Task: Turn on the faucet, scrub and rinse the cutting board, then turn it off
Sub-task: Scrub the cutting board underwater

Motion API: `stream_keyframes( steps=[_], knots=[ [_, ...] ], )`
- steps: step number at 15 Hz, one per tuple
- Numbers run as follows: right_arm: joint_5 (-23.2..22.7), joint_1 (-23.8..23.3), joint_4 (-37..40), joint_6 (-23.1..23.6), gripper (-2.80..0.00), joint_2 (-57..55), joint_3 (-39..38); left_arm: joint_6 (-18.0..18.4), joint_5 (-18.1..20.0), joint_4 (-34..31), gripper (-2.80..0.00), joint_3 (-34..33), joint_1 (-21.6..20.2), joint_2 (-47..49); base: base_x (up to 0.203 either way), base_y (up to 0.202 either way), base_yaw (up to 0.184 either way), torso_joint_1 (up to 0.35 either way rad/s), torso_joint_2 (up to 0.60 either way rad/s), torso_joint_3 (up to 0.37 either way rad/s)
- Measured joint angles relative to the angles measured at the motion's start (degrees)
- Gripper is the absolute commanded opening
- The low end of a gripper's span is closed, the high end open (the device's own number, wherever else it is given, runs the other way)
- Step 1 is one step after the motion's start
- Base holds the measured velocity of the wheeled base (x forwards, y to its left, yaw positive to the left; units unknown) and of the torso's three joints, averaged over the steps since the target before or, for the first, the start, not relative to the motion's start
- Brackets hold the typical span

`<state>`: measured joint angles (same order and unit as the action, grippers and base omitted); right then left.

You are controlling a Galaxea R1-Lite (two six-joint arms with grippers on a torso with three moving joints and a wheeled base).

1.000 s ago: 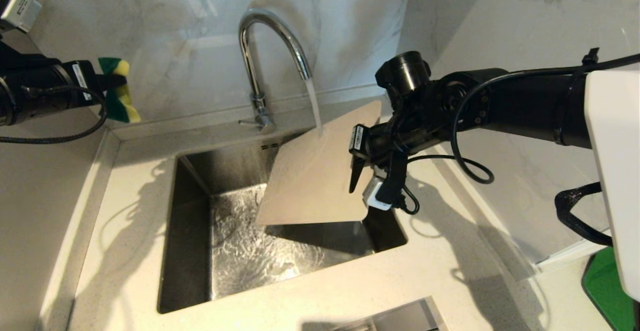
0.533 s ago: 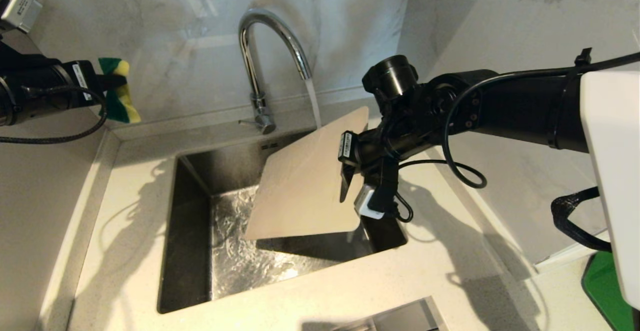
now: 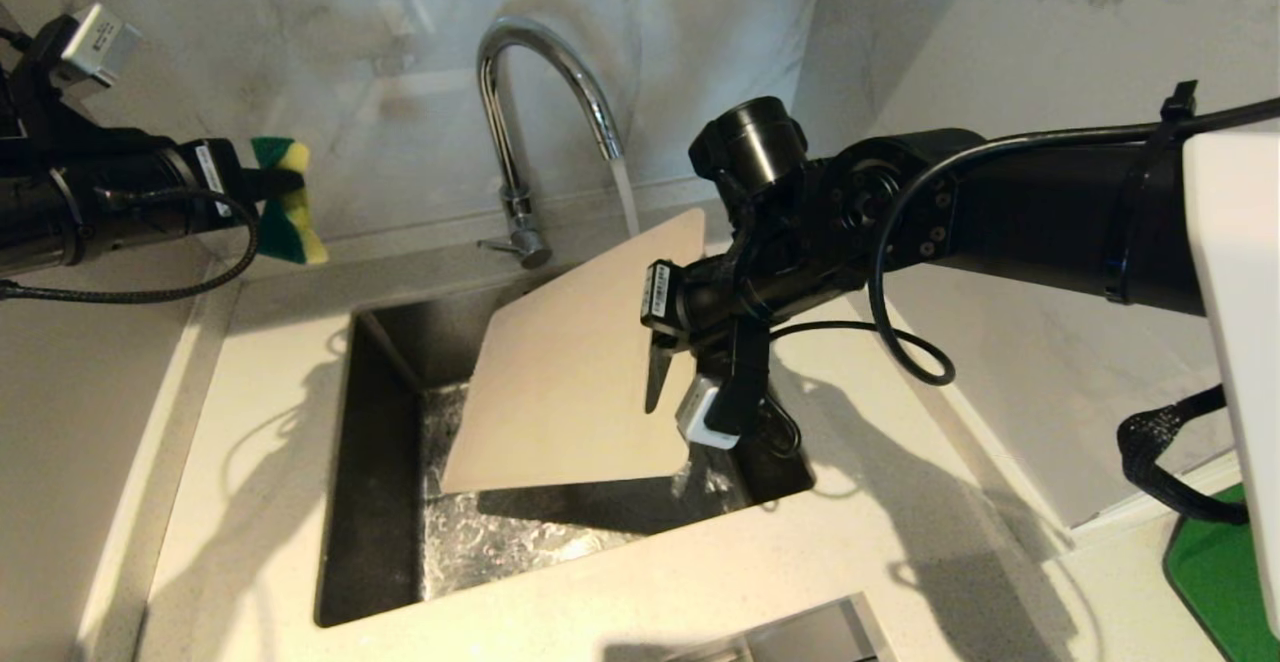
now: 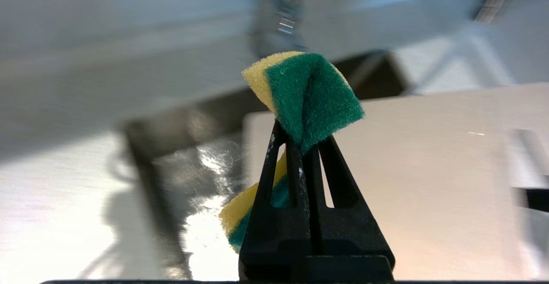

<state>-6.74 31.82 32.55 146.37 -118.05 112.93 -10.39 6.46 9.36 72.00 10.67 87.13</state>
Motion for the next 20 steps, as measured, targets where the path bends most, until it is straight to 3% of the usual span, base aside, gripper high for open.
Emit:
stream_keyframes(
  steps=[2,6,12,16,20],
  knots=[
    [-0.01,0.18,-0.02,0.05,-2.80,0.22,0.00,-3.94,1.77,-0.02,-2.80,-0.06,2.63,0.30,0.000,0.000,0.000,0.000,0.00,0.000],
    [0.04,0.49,-0.02,0.04,-2.80,0.54,0.00,-14.59,11.18,-0.17,-2.80,-0.43,7.58,0.91,0.000,0.000,0.000,0.000,0.00,0.000],
    [0.02,1.67,0.00,0.02,-2.80,0.99,0.00,-21.38,15.84,2.09,-2.80,-1.48,11.18,5.52,0.000,0.000,0.000,0.000,0.00,0.000],
    [0.04,2.56,0.02,-0.64,-2.80,1.93,-0.38,-25.51,17.61,7.65,-2.80,-2.23,11.26,8.84,0.000,0.000,0.000,0.000,0.00,0.000],
    [0.04,2.72,0.12,-0.54,-2.80,3.31,-2.17,-28.96,20.44,7.91,-2.80,-2.20,10.79,10.56,0.000,0.000,0.000,0.000,0.00,0.000]
  ],
)
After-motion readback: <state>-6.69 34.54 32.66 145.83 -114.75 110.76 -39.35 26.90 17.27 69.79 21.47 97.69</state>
